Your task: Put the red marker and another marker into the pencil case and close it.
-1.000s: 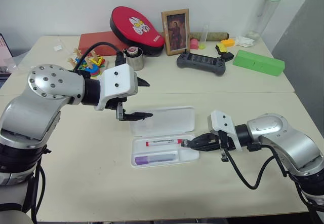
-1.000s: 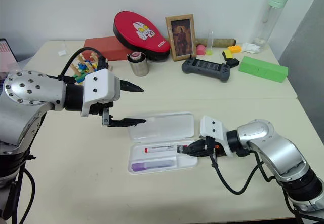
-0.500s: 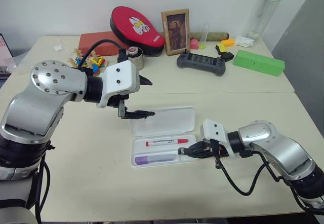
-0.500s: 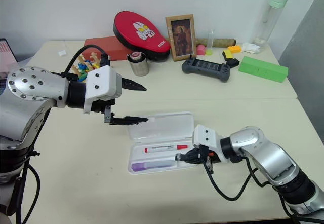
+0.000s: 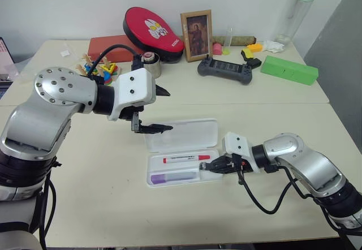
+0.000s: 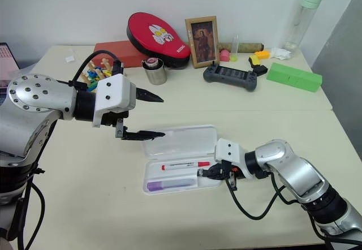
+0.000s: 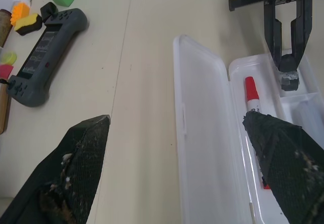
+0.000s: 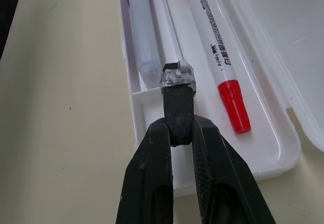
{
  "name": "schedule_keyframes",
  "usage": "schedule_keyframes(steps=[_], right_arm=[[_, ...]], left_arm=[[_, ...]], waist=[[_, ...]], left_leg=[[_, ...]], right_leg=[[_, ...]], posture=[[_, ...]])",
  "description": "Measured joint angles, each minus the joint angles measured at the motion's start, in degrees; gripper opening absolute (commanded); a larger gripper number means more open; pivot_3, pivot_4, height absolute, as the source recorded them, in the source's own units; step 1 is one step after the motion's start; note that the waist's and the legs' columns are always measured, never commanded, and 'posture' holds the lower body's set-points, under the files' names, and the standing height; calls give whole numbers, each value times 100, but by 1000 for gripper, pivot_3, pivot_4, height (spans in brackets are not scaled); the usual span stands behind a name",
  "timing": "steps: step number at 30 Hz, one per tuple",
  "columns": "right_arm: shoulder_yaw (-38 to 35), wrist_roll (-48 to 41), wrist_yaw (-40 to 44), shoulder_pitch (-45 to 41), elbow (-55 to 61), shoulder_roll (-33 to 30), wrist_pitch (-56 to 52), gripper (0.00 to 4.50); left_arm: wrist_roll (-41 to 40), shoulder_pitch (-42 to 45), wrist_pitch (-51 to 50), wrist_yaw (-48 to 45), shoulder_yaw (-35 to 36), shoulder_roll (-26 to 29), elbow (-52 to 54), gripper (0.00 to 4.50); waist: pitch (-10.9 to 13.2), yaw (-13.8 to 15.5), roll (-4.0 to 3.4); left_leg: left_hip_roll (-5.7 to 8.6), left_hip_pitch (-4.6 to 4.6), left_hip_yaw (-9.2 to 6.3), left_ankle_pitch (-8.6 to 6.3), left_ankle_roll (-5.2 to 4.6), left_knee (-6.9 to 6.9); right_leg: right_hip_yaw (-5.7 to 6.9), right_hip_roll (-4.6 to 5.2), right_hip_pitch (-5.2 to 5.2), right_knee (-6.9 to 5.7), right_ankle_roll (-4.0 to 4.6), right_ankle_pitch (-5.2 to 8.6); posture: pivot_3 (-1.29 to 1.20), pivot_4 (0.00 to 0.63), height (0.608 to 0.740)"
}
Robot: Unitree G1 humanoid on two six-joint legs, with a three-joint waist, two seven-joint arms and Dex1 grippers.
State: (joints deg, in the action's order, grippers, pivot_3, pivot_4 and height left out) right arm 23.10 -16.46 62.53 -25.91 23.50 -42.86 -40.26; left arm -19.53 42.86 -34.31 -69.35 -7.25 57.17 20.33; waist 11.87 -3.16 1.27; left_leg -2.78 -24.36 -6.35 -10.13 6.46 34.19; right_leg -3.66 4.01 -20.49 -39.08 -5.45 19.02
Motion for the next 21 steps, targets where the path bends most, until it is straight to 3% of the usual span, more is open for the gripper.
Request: schedule_keyframes(steps=[4, 6, 10, 14, 20, 21], right_arm=[[0, -1, 63, 2, 0, -65, 60, 223], [0, 0, 85, 9, -1, -96, 109, 918], [0, 1, 110, 81, -16, -111, 210, 1791], [0, 12, 109, 144, -113, -116, 317, 2360], [-152, -63, 89, 181, -137, -113, 315, 3802], [-225, -88, 85, 150, -133, -112, 267, 3802]], left_arm=[[11, 0, -8, 2, 0, 0, 7, 4500], [14, 0, -9, 3, 0, 0, 7, 4500], [20, 0, -9, 2, 0, 0, 7, 4500], [44, 0, -9, 3, 0, 0, 5, 4500], [-22, 23, -76, 39, 16, -102, 6, 4500], [-62, 23, -125, 67, 29, -122, 8, 4500]], waist=[[0, 0, 0], [0, 1, 0], [0, 0, 0], [0, 0, 0], [0, 1, 0], [0, -1, 0]], left_leg=[[0, 0, 0, 0, 0, 0], [0, 0, 0, 0, 0, 0], [0, 0, 0, 0, 0, 0], [0, 0, 0, 0, 0, 0], [0, 0, 0, 0, 0, 2], [0, 0, 0, 0, 0, 3]], right_leg=[[0, 0, 0, 0, 0, 0], [0, 0, 0, 0, 0, 0], [0, 0, 0, 0, 0, 0], [0, 0, 0, 0, 0, 0], [0, 0, 1, -1, 0, 0], [0, 0, 1, -1, 0, 0]], posture=[[0, 150, 740], [0, 150, 740], [0, 150, 740], [0, 150, 740], [0, 150, 740], [0, 150, 740]])
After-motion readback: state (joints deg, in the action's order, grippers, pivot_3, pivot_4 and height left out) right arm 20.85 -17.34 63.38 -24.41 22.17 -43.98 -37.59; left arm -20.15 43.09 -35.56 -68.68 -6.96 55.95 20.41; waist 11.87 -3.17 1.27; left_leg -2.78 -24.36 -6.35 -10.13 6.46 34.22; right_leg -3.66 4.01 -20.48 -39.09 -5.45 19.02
